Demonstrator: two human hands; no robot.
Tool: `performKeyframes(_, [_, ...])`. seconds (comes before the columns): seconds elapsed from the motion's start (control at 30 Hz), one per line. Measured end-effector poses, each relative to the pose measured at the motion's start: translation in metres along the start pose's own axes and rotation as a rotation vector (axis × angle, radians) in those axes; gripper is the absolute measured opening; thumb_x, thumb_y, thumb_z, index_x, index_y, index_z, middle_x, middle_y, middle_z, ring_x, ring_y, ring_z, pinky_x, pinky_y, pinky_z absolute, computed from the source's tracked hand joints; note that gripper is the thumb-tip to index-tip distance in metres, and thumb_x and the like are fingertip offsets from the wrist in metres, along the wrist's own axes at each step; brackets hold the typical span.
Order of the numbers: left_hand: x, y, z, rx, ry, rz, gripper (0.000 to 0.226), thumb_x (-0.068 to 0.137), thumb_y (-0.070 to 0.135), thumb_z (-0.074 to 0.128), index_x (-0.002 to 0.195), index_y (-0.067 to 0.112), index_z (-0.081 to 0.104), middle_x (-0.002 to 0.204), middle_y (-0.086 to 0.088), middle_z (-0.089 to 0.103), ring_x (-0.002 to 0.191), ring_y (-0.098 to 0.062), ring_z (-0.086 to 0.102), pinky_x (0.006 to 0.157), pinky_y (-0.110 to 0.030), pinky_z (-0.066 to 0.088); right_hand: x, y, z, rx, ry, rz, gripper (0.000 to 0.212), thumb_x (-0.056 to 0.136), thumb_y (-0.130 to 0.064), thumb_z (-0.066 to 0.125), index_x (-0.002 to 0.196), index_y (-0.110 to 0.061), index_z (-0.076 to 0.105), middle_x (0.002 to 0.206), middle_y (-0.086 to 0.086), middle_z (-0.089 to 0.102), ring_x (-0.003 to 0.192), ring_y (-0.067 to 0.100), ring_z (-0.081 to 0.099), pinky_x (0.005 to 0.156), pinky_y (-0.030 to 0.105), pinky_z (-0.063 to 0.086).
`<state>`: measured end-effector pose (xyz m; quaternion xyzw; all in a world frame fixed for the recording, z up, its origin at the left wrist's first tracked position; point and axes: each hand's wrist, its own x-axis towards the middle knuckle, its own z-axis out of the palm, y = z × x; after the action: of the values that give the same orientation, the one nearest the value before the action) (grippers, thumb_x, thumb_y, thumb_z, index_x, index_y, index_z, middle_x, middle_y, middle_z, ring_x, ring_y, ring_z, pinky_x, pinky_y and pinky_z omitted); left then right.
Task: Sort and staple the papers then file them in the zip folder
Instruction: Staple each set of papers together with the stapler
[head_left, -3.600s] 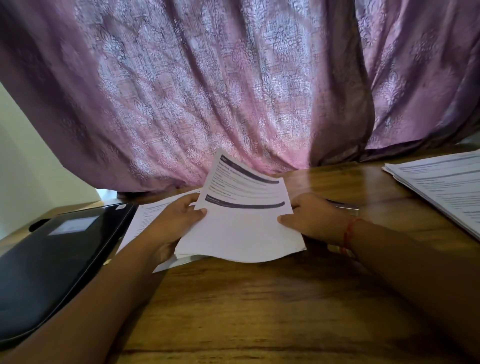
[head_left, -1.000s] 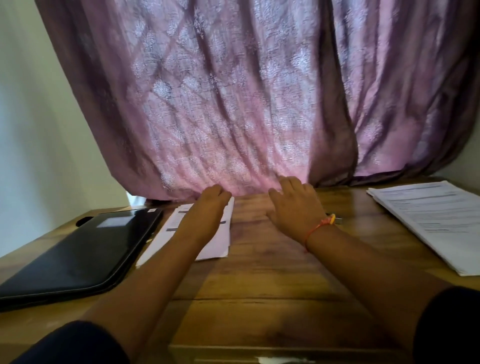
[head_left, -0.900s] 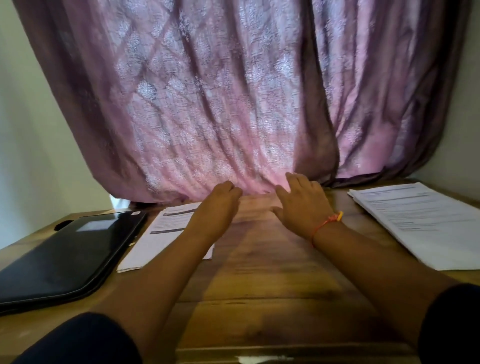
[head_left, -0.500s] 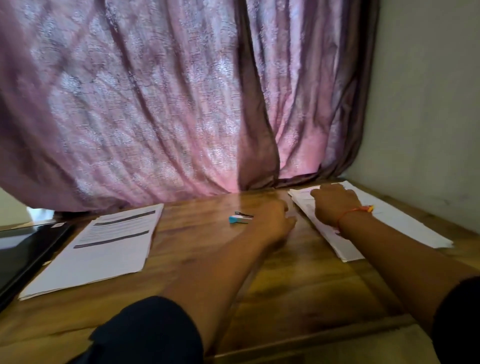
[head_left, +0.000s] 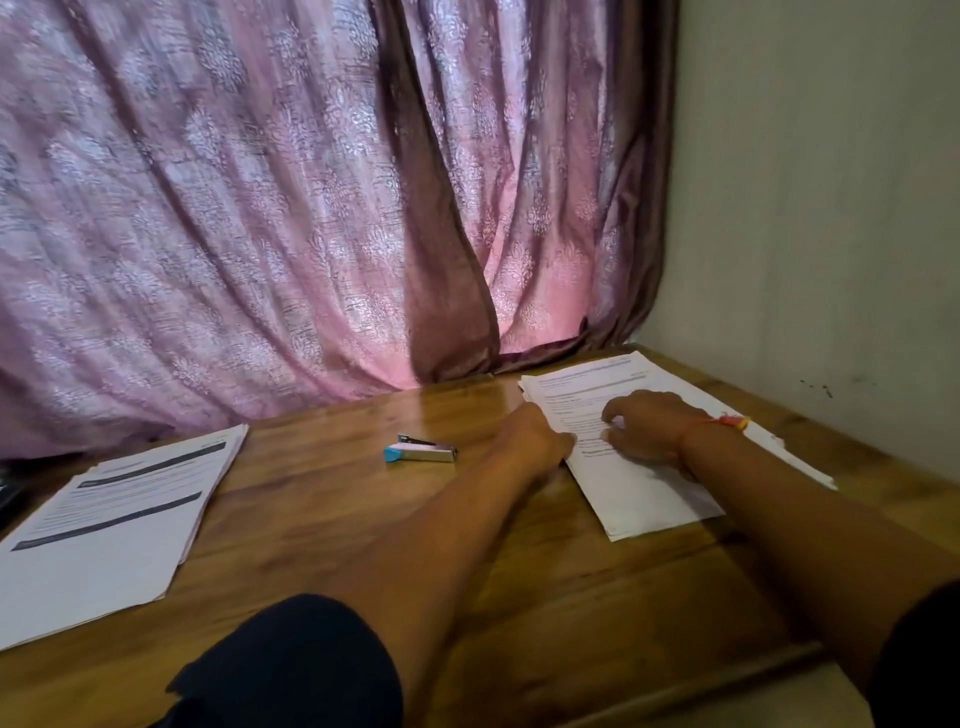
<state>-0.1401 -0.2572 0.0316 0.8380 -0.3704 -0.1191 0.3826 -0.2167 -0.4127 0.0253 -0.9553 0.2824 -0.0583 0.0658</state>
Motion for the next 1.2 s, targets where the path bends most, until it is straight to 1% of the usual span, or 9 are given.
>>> performKeyframes(0.1, [0.006,0.0,0.0,-0.121,0.018,-0.061,0.034,0.095,0.009,0.066,0.129,0.012,0.063,0.133,-0.01,0.066,0.104,-0.029,0.069,0.087,-0.044,0.061,0.001,0.004,0.0,0.019,0.004,0.0,0.042,0.092,-0.053,0.051,0.129,-0.034,0.055,0.135,0.003,0.054,0.12,0.029,0.049,0.104,0.047,0.04])
performKeyframes(0.2, [0.006,0.003,-0.003,-0.214,0.019,-0.091,0.034,0.094,0.002,0.066,0.127,0.009,0.064,0.131,-0.009,0.067,0.092,-0.022,0.067,0.063,-0.026,0.057,-0.004,0.004,0.002,0.035,0.019,0.027,0.043,0.093,-0.054,0.05,0.132,-0.037,0.052,0.14,0.003,0.05,0.125,0.031,0.045,0.106,0.051,0.037])
performKeyframes(0.3, [0.007,0.005,-0.005,-0.249,0.01,-0.112,0.035,0.093,0.0,0.068,0.127,0.007,0.064,0.134,-0.009,0.066,0.105,-0.025,0.067,0.056,-0.017,0.049,-0.011,0.001,0.002,0.031,0.052,0.035,0.043,0.094,-0.055,0.048,0.134,-0.038,0.051,0.142,0.001,0.048,0.128,0.031,0.043,0.106,0.05,0.035])
performKeyframes(0.43, [0.013,0.002,-0.002,-0.267,0.02,-0.152,0.015,0.091,0.006,0.073,0.1,0.014,0.064,0.127,-0.007,0.069,0.096,-0.02,0.069,0.07,-0.024,0.058,-0.015,-0.002,0.001,0.041,0.07,0.051,0.043,0.095,-0.055,0.048,0.134,-0.037,0.053,0.141,0.0,0.05,0.127,0.03,0.044,0.104,0.049,0.034])
performKeyframes(0.57, [0.017,0.001,0.006,-0.192,0.058,-0.113,0.022,0.089,0.013,0.076,0.105,0.018,0.062,0.124,-0.005,0.07,0.103,-0.024,0.071,0.09,-0.04,0.061,-0.016,-0.003,0.002,0.045,0.105,0.048,0.042,0.094,-0.054,0.049,0.131,-0.035,0.056,0.135,0.0,0.054,0.122,0.027,0.047,0.103,0.047,0.037])
performKeyframes(0.8, [0.014,0.01,0.006,-0.132,0.066,-0.097,0.03,0.095,0.024,0.07,0.123,0.02,0.061,0.126,-0.004,0.068,0.099,-0.024,0.072,0.085,-0.037,0.062,-0.015,-0.003,0.005,0.033,0.108,0.055,0.046,0.093,-0.054,0.048,0.135,-0.035,0.053,0.135,0.0,0.056,0.121,0.026,0.048,0.103,0.048,0.04])
performKeyframes(0.97, [0.007,0.007,-0.003,-0.42,0.114,-0.115,0.017,0.1,0.008,0.061,0.115,0.015,0.063,0.118,-0.008,0.071,0.096,-0.023,0.072,0.076,-0.035,0.064,-0.019,-0.009,0.0,0.036,0.181,0.075,0.044,0.094,-0.054,0.041,0.129,-0.03,0.052,0.134,0.004,0.053,0.118,0.028,0.049,0.1,0.048,0.043])
performKeyframes(1.07, [0.002,0.002,-0.026,-0.538,0.172,-0.054,0.018,0.1,0.0,0.056,0.097,0.016,0.064,0.113,-0.011,0.071,0.088,-0.019,0.068,0.069,-0.026,0.058,-0.017,-0.021,-0.013,0.165,0.209,0.109,0.057,0.093,-0.06,0.043,0.137,-0.024,0.041,0.138,0.011,0.047,0.124,0.035,0.045,0.101,0.048,0.042])
performKeyframes(1.2, [-0.011,-0.014,-0.079,-0.626,0.257,-0.01,0.014,0.099,0.001,0.056,0.108,0.006,0.066,0.105,-0.013,0.073,0.079,-0.022,0.069,0.057,-0.024,0.058,-0.007,-0.053,-0.026,0.44,0.247,0.18,0.065,0.091,-0.058,0.047,0.138,-0.014,0.037,0.139,0.014,0.049,0.122,0.036,0.05,0.102,0.046,0.045])
